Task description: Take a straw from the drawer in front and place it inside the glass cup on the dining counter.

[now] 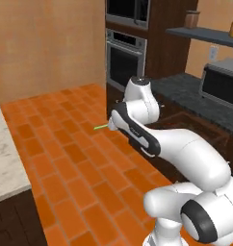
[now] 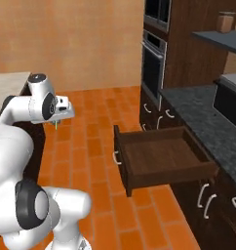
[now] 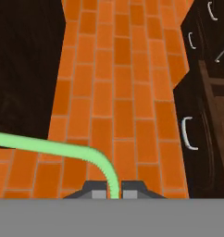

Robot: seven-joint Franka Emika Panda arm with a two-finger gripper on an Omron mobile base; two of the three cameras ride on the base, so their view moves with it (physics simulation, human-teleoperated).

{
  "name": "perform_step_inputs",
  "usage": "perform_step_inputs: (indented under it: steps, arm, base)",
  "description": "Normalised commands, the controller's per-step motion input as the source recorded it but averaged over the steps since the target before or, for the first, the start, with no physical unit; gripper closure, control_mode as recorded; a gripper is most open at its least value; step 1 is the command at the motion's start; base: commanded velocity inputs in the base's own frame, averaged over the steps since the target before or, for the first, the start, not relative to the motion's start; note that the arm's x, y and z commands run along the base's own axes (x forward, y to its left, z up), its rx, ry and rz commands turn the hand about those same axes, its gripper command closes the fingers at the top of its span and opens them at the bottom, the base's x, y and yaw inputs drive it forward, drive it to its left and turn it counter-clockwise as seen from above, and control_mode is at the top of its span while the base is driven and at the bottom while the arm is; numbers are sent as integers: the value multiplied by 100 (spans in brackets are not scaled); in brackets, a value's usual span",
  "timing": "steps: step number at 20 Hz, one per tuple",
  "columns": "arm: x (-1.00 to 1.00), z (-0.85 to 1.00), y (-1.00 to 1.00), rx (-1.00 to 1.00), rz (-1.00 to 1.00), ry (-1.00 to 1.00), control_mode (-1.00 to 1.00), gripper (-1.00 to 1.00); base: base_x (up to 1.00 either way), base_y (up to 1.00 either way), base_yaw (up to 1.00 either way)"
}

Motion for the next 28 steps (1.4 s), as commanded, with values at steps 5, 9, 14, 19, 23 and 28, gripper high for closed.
perform_step_inputs:
  steps: [5,9,14,19,23,28]
  arm:
    - [0,0,0,0,0,0,100,100]
    - [0,0,0,0,0,0,100,100]
    - [0,0,0,0,0,0,100,100]
    - [0,0,0,0,0,0,100,100]
    - [0,0,0,0,0,0,100,100]
    - [0,0,0,0,0,0,100,100]
  base:
    - [100,63,7]
    - [100,31,18]
    - [100,20,21]
    - [100,10,16]
    - [100,0,12]
    - [100,0,11]
